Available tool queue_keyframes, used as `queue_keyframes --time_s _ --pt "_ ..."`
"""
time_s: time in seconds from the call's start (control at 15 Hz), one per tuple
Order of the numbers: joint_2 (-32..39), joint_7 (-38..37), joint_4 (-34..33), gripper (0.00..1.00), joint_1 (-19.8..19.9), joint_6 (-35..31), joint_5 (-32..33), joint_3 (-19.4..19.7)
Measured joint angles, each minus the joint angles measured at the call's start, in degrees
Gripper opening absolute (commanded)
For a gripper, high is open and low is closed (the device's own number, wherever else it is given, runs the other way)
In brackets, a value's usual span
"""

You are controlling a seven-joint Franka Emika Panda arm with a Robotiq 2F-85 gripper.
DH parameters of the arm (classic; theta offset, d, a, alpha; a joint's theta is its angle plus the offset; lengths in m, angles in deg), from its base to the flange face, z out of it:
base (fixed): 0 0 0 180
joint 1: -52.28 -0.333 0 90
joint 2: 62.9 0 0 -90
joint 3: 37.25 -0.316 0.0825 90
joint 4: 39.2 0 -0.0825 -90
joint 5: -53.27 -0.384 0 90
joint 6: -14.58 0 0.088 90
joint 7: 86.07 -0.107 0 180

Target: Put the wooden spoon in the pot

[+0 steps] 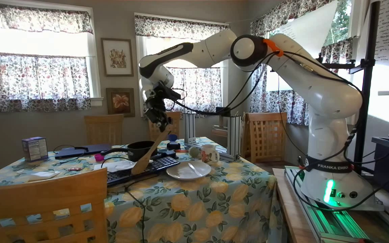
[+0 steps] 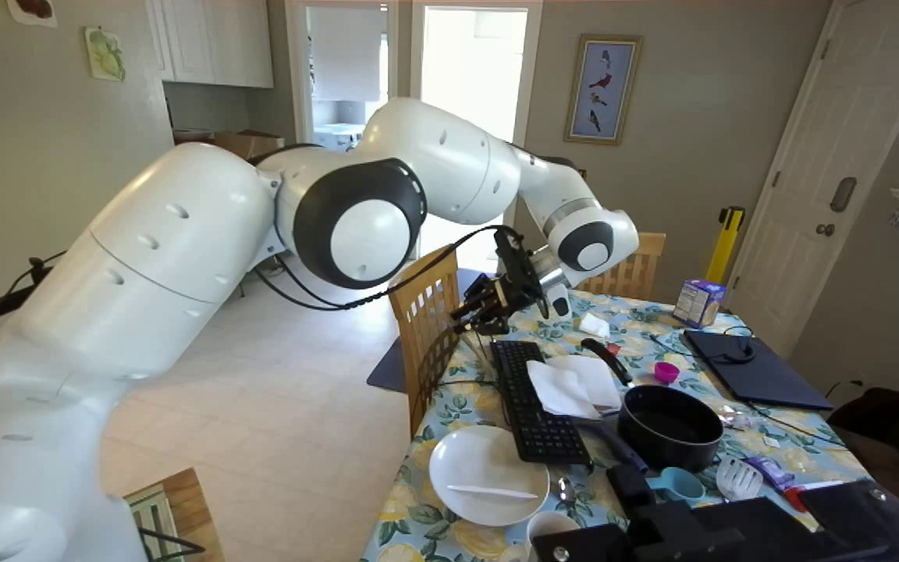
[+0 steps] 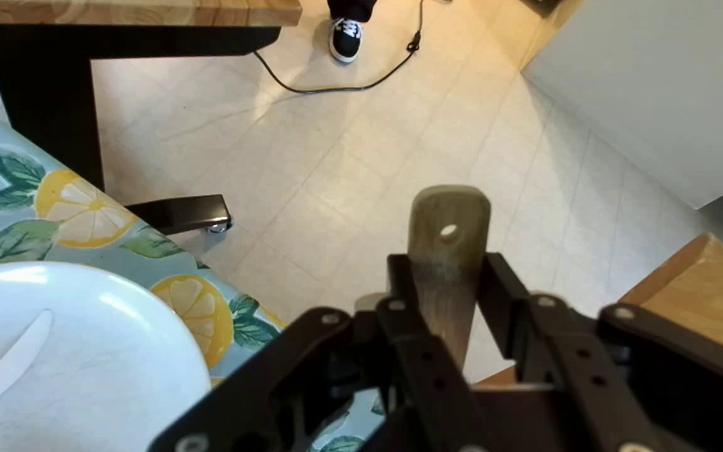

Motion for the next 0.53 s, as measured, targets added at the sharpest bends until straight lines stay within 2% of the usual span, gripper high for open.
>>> queue_keyframes --time_s 0.27,0.53 --pt "-1.76 0.00 0.00 0.08 1.01 4.16 -2.67 0.14" --pt "-3.81 0.00 0.02 0.08 1.13 4.23 -5.29 1.28"
